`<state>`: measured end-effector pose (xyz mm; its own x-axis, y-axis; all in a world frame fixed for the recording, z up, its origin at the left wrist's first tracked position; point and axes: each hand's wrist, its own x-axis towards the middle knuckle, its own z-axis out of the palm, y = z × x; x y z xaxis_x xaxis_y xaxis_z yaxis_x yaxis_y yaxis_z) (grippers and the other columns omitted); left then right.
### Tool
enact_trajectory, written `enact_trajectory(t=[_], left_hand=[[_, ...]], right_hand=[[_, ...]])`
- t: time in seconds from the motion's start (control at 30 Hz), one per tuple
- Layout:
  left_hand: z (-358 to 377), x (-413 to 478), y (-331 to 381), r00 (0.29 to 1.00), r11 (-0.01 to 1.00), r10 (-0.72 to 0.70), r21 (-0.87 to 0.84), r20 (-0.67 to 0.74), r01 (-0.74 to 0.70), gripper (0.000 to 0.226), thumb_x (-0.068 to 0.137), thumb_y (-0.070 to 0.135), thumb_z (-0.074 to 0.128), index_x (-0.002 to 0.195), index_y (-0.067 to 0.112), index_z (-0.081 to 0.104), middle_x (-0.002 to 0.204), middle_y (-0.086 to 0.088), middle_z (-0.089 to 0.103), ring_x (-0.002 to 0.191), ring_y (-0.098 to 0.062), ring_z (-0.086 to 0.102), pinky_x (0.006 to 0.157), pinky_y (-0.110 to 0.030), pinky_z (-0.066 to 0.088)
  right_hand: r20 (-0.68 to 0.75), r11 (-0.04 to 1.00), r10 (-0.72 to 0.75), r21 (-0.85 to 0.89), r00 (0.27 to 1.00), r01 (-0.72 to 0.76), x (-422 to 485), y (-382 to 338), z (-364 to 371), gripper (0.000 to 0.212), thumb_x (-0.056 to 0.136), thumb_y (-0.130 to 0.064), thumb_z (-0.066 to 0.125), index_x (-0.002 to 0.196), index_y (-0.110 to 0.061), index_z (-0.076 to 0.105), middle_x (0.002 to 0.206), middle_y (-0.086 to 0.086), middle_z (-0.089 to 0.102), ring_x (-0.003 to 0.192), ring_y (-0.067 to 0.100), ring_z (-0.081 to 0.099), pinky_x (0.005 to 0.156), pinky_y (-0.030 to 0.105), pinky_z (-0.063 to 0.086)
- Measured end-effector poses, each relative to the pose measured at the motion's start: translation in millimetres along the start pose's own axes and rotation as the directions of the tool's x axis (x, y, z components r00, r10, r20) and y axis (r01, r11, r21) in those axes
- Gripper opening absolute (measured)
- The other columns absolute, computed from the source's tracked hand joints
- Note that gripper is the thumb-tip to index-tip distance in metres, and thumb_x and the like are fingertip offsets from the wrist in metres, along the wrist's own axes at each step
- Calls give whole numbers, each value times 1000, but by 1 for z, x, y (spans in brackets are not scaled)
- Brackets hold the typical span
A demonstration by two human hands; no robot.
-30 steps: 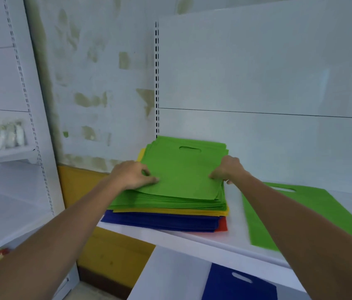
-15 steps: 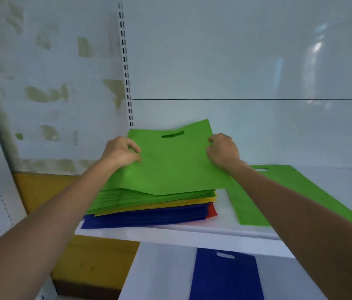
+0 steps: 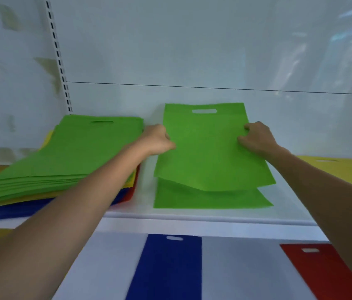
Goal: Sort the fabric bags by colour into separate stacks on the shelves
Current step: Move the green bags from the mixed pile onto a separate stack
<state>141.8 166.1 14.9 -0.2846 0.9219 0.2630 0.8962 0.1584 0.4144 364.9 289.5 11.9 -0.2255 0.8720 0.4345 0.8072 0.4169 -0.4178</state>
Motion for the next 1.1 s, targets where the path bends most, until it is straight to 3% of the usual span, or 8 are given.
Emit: enact_trajectory(t=[0.1,0.23,0.5,0.63,0.73,0.83,0.93,1.1], left_hand=[[37,-3,5,992,989,-101,114,70,93,19,84,22,59,71,8,60,79,-11,56,74,-23,55,62,-29,40],[78,-13,-8,938,919,-319,285,134,271,49,88,39,51,124,7,53,129,-17,52,119,-32,48,93,-33,42],[90,-12,5,928,931,-364,71,74,359,25,84,30,52,95,8,59,95,-12,61,94,-30,57,64,-28,40],[99,-9,18,935,936,-342,-53,93,348,27,83,20,58,64,21,39,67,4,40,78,-21,45,56,-25,34],[99,-9,32,946,953,-284,-65,154,297,14,79,14,67,84,21,55,89,0,55,99,-24,50,80,-26,40],[85,-11,34,963,967,-229,-79,142,242,61,77,15,71,133,12,45,136,-10,46,125,-24,44,94,-26,38],[50,-14,26,986,983,-160,-100,-57,153,56,76,12,70,128,11,51,133,-11,50,117,-22,51,89,-22,38],[-29,-22,-9,960,995,-85,-68,-268,69,36,80,9,61,116,11,60,124,-6,59,110,-21,55,87,-21,39]], right_hand=[[159,998,-9,-59,987,19,-3,24,20,34,84,-14,58,110,8,58,112,26,58,100,36,58,77,31,45],[436,975,78,-221,897,22,-13,45,62,49,87,-34,54,128,-8,47,132,19,50,123,34,45,100,36,40],[419,995,27,-103,908,18,-14,59,55,46,89,-12,51,135,-10,46,139,13,46,127,30,42,102,34,38],[405,993,46,-115,913,1,-19,82,32,44,89,-7,51,133,-7,49,139,14,45,129,29,41,105,32,36],[398,993,64,-117,915,-18,-25,94,24,44,89,-8,51,134,-8,49,140,13,45,130,28,40,105,31,34],[349,993,75,-107,934,-40,-25,88,23,44,84,-13,56,128,-12,54,137,12,48,127,30,42,106,38,37],[167,999,-10,-31,986,16,-23,60,23,40,81,-14,58,121,-12,60,131,14,52,119,31,48,100,41,42],[145,982,-178,90,973,166,-17,-21,30,40,88,-20,58,126,-9,54,130,13,52,119,28,49,97,36,40]])
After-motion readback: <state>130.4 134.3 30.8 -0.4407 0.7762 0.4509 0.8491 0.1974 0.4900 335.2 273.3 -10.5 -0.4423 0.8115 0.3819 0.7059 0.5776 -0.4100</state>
